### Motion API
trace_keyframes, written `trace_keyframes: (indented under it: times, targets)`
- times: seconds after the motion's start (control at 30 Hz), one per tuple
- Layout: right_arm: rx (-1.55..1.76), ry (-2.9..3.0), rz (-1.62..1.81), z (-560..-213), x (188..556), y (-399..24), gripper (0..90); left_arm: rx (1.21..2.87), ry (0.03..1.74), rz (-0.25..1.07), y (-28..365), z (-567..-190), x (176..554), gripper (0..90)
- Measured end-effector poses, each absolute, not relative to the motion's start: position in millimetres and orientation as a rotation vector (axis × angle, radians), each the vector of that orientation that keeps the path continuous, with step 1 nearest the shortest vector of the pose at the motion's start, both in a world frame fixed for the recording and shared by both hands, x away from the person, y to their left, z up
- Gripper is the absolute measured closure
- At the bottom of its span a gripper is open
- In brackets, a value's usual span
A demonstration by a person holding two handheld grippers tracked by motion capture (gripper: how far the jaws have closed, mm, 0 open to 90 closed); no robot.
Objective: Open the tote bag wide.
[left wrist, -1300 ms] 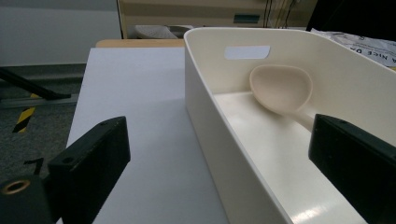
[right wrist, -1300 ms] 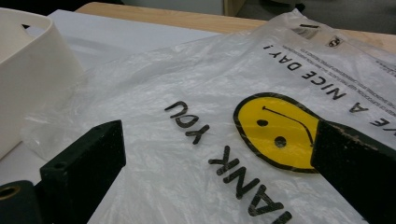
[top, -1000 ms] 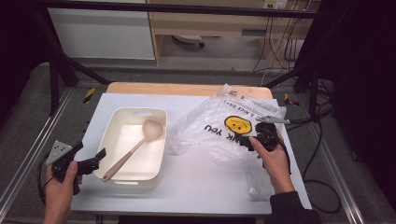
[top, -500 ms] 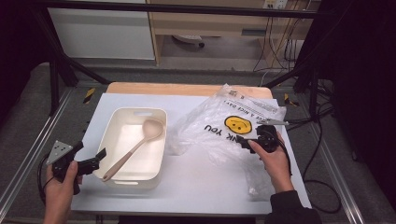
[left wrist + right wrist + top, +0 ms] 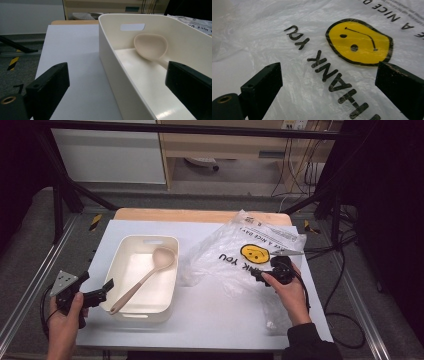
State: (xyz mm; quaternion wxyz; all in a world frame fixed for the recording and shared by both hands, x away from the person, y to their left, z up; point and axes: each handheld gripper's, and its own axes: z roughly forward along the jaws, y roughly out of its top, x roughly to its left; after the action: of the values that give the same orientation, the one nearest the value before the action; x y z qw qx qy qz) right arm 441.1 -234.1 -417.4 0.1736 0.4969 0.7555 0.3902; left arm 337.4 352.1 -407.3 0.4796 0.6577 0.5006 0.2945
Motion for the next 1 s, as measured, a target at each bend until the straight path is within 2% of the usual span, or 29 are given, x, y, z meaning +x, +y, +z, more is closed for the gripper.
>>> trace_keyframes:
  times: [0.23, 1.0]
  targets:
    - [1.352, 2.204, 1.094, -424, 443, -222, 9.6, 1.608, 1.225, 0.72, 352, -408, 337, 5.1]
    - [1.251, 2.375, 0.972, -449, 444, -182, 4.6, 1.609, 1.227, 0.721, 352, -408, 338, 5.1]
